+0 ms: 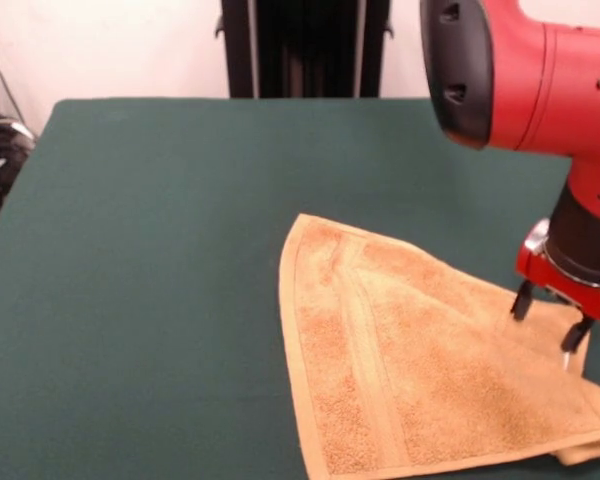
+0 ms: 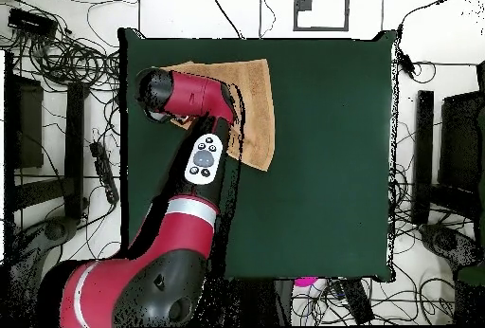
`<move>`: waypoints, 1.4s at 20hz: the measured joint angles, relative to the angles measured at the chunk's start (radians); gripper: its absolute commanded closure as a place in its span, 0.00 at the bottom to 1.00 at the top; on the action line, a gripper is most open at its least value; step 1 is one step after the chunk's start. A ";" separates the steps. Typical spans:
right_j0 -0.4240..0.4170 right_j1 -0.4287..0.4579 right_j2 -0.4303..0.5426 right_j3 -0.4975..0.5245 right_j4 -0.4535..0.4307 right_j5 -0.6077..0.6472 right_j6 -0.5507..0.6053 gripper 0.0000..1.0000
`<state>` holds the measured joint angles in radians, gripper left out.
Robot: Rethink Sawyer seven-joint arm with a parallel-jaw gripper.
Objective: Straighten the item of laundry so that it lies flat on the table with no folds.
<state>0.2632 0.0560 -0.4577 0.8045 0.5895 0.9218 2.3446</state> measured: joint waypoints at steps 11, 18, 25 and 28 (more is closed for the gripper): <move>-0.030 0.012 0.007 -0.026 0.001 0.067 0.000 1.00; -0.038 0.018 0.007 -0.035 0.003 0.077 0.000 1.00; -0.037 0.015 0.007 -0.030 0.001 0.076 0.000 1.00; -0.028 -0.020 0.005 0.026 -0.009 0.076 0.000 1.00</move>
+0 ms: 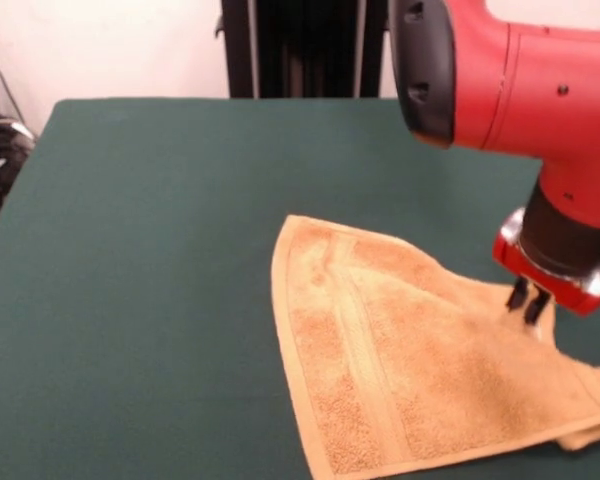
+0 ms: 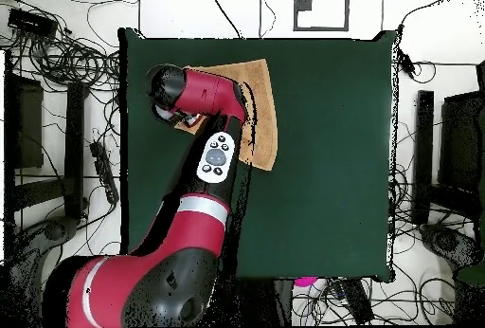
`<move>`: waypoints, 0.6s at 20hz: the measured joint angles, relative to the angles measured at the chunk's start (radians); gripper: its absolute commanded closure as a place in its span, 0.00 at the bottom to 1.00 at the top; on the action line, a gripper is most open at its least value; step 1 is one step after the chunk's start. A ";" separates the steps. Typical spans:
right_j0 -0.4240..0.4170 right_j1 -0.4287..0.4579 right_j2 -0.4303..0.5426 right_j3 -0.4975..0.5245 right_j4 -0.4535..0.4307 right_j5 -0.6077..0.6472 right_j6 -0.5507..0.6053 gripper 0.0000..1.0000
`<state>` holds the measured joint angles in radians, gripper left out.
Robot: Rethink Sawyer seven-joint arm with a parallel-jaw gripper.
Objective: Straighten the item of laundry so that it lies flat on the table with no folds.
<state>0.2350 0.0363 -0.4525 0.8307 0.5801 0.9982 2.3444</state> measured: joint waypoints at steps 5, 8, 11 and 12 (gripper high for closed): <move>0.025 -0.096 -0.011 0.159 -0.018 0.000 0.000 1.00; 0.034 -0.136 -0.011 0.228 -0.018 -0.001 0.000 1.00; 0.036 -0.169 -0.011 0.292 -0.018 -0.017 0.000 1.00; 0.035 -0.171 -0.010 0.299 -0.017 -0.025 0.000 1.00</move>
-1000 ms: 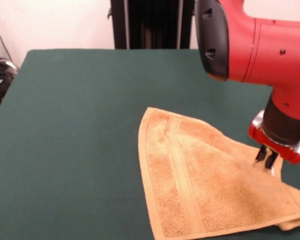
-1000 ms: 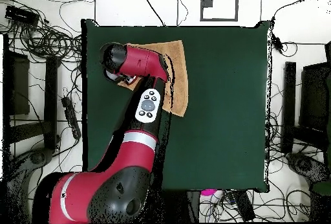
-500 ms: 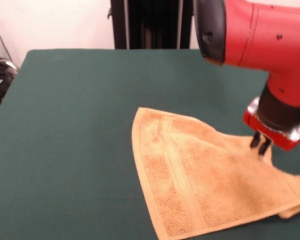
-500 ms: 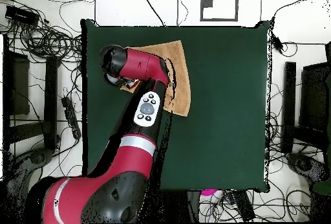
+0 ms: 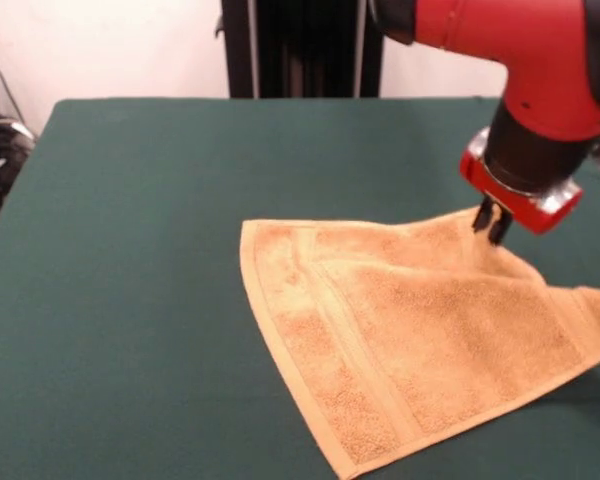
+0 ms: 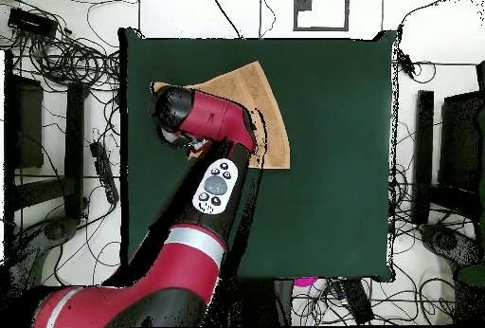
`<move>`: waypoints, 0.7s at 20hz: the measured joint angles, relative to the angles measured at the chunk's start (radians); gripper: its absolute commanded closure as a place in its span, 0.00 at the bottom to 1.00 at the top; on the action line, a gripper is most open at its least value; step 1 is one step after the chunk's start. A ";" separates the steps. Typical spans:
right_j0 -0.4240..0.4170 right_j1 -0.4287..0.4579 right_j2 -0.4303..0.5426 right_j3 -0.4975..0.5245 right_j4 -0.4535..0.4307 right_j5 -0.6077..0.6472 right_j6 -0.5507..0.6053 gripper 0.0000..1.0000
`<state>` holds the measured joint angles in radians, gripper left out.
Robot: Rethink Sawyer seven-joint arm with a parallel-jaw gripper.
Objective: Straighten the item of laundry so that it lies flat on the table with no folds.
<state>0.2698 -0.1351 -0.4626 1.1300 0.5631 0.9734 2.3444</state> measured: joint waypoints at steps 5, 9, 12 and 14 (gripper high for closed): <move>-0.005 0.002 0.018 0.046 0.003 -0.151 0.000 1.00; -0.001 0.019 0.022 0.067 0.003 -0.295 0.000 1.00; 0.000 0.018 0.027 0.084 0.005 -0.340 0.000 1.00; 0.000 0.011 0.031 0.094 0.006 -0.349 0.000 1.00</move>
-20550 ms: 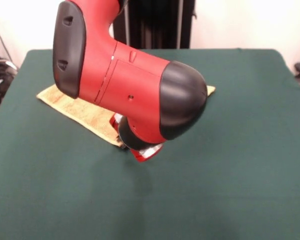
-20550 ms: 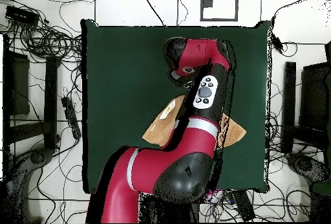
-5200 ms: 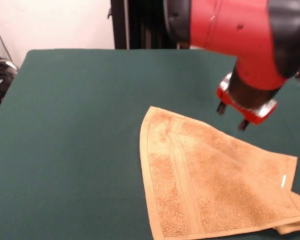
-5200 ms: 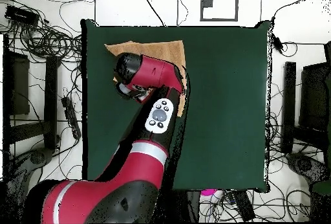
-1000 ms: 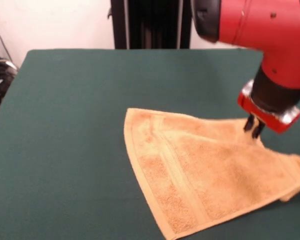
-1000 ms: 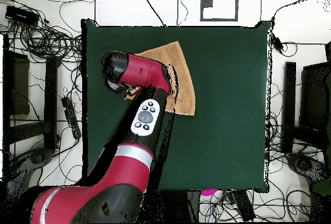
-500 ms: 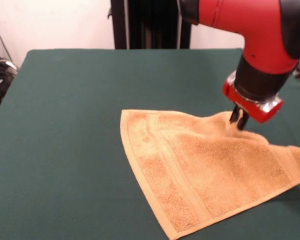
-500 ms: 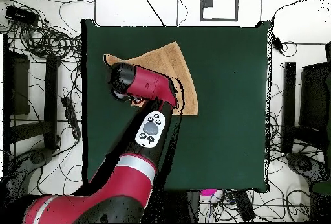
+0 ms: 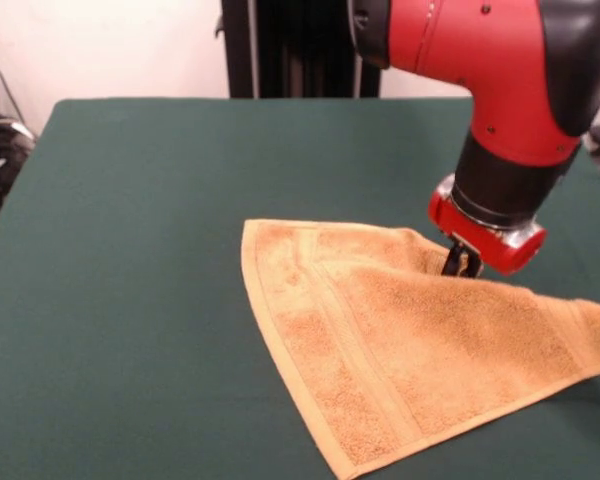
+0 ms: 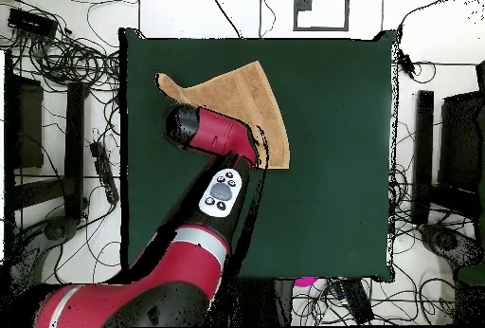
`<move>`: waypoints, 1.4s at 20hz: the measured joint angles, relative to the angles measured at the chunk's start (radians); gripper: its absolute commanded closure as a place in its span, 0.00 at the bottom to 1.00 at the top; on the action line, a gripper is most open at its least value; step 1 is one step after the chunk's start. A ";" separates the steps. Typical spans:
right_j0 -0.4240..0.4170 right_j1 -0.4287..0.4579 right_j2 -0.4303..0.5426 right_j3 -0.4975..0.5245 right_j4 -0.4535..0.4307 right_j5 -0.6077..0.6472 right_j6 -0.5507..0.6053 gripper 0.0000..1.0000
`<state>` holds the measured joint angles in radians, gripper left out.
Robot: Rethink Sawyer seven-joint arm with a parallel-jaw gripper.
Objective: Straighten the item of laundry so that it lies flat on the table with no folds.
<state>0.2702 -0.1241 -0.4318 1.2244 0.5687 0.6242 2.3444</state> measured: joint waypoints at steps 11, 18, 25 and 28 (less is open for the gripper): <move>-0.019 -0.066 0.068 0.118 0.012 -0.122 0.000 1.00; -0.002 -0.094 0.074 0.175 0.012 -0.149 0.000 1.00; 0.031 -0.125 0.074 0.243 0.012 -0.149 0.000 1.00; 0.036 -0.135 0.075 0.276 0.012 -0.149 0.000 1.00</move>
<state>0.3062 -0.2593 -0.3572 1.5003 0.5812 0.4751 2.3444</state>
